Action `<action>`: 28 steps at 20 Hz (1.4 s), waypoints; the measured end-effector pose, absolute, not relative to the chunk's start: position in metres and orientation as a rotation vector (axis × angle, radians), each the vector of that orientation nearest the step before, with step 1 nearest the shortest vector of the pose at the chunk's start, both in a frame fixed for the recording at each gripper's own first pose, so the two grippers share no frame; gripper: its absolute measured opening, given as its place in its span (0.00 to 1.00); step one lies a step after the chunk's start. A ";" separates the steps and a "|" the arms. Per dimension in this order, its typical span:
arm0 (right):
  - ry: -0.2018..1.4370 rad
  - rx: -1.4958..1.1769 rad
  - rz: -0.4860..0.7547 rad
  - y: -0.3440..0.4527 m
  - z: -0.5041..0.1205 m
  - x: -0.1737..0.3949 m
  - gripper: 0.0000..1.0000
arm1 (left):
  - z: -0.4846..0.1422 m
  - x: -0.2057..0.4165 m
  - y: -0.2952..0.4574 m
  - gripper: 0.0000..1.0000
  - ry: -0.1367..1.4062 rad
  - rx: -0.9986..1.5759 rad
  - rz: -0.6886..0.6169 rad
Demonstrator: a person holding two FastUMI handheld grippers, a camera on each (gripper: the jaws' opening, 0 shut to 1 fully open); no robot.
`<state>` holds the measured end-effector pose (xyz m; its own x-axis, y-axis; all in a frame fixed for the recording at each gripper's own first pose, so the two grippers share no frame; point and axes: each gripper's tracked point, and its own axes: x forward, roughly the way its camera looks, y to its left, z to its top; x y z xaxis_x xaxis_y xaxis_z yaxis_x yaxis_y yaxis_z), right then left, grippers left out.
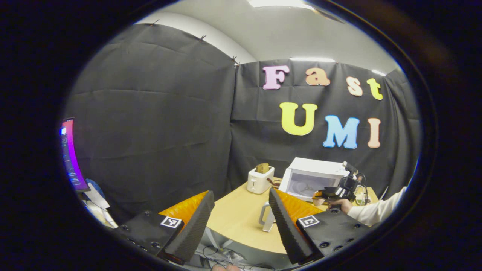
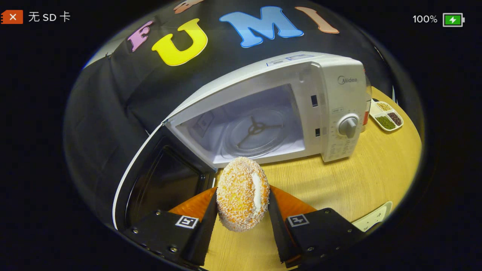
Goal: Open the microwave oven with the left hand, put the food in, and close the microwave oven.
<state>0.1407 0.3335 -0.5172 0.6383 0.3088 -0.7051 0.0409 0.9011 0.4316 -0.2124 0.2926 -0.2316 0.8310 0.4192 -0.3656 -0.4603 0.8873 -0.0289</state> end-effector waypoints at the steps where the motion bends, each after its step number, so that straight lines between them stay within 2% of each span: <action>1: 0.852 0.457 0.144 0.338 -0.523 0.155 0.71 | -0.233 -0.210 0.293 0.94 0.371 -0.132 0.491; 8: 0.791 0.560 0.050 0.361 -0.573 0.230 0.71 | -0.250 -0.199 0.284 0.94 0.469 -0.119 0.564; 9: 0.764 0.556 0.032 0.359 -0.575 0.237 0.70 | -0.253 -0.197 0.282 0.96 0.485 -0.117 0.569; 13: 0.651 0.516 0.006 0.353 -0.577 0.274 0.70 | -0.263 -0.198 0.277 0.96 0.543 -0.095 0.580; 15: 0.631 0.496 -0.003 0.347 -0.582 0.282 0.71 | -0.267 -0.194 0.279 0.94 0.563 -0.088 0.588; 16: 0.626 0.491 0.000 0.351 -0.590 0.287 0.75 | -0.270 -0.192 0.280 0.94 0.570 -0.092 0.591; 20: 0.602 0.511 -0.025 0.351 -0.600 0.299 0.76 | -0.279 -0.192 0.287 0.96 0.601 -0.100 0.599; 21: 0.587 0.516 -0.026 0.350 -0.599 0.303 0.76 | -0.283 -0.190 0.286 0.94 0.608 -0.092 0.597; 22: 0.572 0.514 -0.031 0.350 -0.600 0.306 0.72 | -0.285 -0.190 0.286 0.94 0.617 -0.081 0.593; 23: 0.561 0.513 -0.034 0.348 -0.599 0.309 0.76 | -0.287 -0.191 0.284 0.94 0.629 -0.072 0.588; 28: 0.506 0.536 -0.049 0.348 -0.599 0.321 0.76 | -0.294 -0.193 0.285 0.94 0.654 -0.073 0.576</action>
